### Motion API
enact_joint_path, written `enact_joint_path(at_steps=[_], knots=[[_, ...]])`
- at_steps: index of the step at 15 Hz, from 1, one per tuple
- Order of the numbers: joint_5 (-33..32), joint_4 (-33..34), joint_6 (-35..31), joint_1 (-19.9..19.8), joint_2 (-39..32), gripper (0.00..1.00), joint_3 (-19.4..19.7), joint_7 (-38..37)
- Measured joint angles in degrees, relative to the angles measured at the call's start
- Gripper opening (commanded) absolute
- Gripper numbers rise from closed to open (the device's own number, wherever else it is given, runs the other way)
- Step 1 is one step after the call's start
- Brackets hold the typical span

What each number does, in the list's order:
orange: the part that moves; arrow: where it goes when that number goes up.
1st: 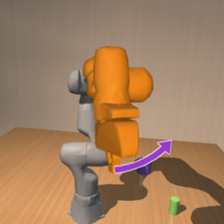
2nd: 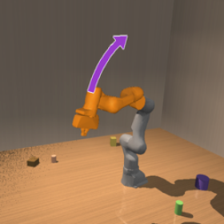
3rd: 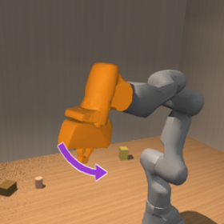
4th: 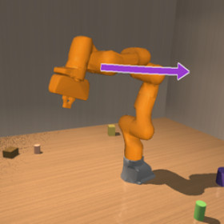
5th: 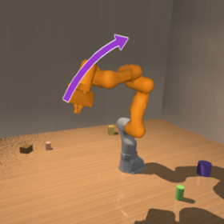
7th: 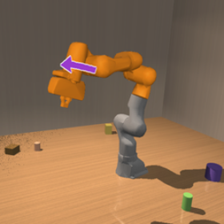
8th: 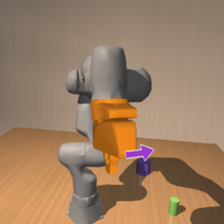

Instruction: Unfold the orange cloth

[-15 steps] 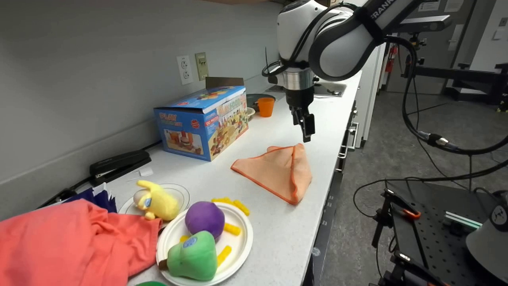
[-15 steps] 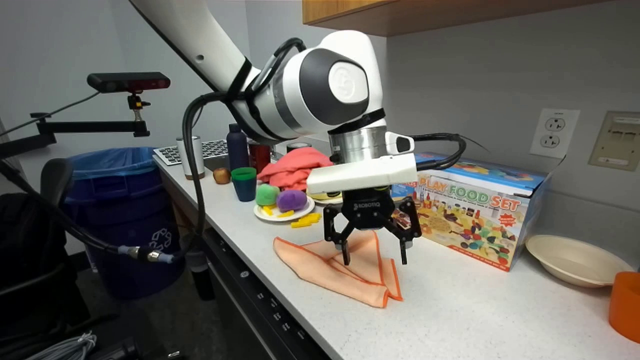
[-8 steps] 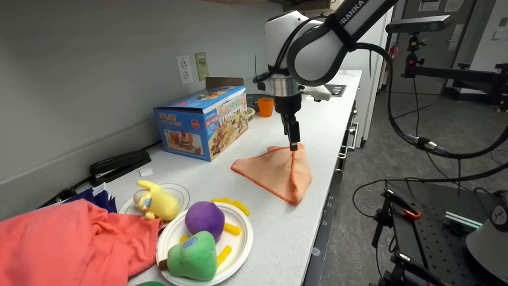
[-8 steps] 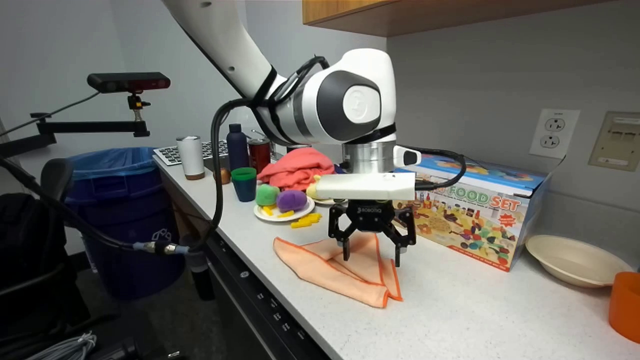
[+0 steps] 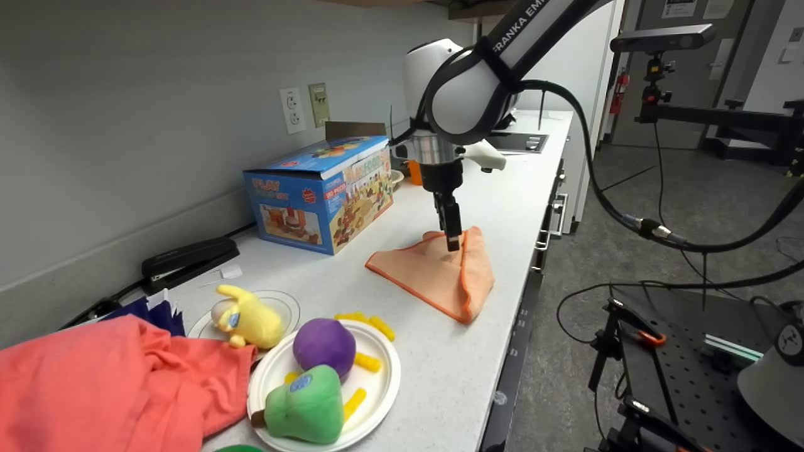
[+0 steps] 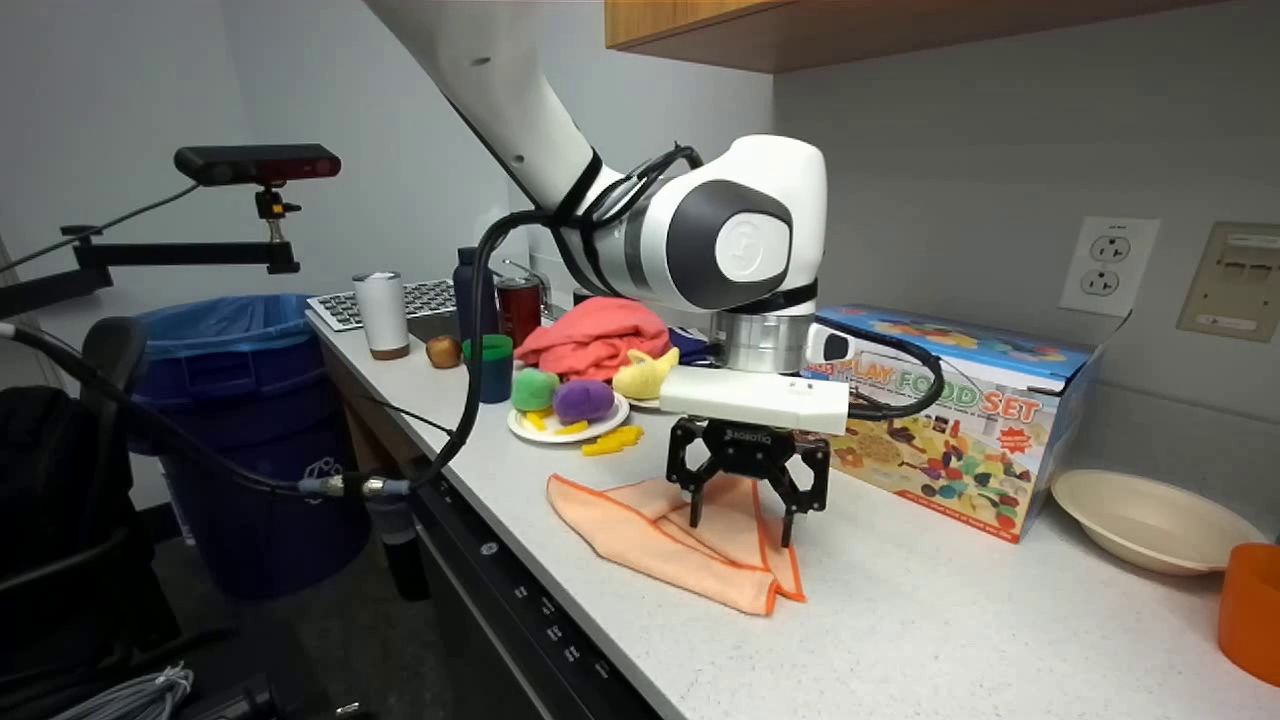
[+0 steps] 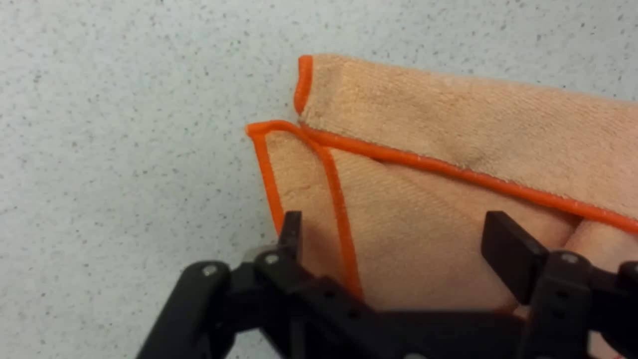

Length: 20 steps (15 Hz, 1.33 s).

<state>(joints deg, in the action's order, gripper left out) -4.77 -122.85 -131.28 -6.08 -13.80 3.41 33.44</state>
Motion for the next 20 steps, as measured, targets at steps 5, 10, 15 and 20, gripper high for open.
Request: enact_joint_path(at_steps=[5, 10, 15, 20], knots=[[0.23, 1.63, 3.4, -1.23, -0.47, 0.32, 0.01, 0.66], [0.29, 2.14, 5.39, -1.84, -0.49, 0.0, 0.01, 0.71], [0.27, 2.86, 6.02, -1.92, -0.59, 0.0, 0.01, 0.71], [-3.82, 3.5, 2.83, -1.07, 0.1, 0.0, -0.08, -0.16]])
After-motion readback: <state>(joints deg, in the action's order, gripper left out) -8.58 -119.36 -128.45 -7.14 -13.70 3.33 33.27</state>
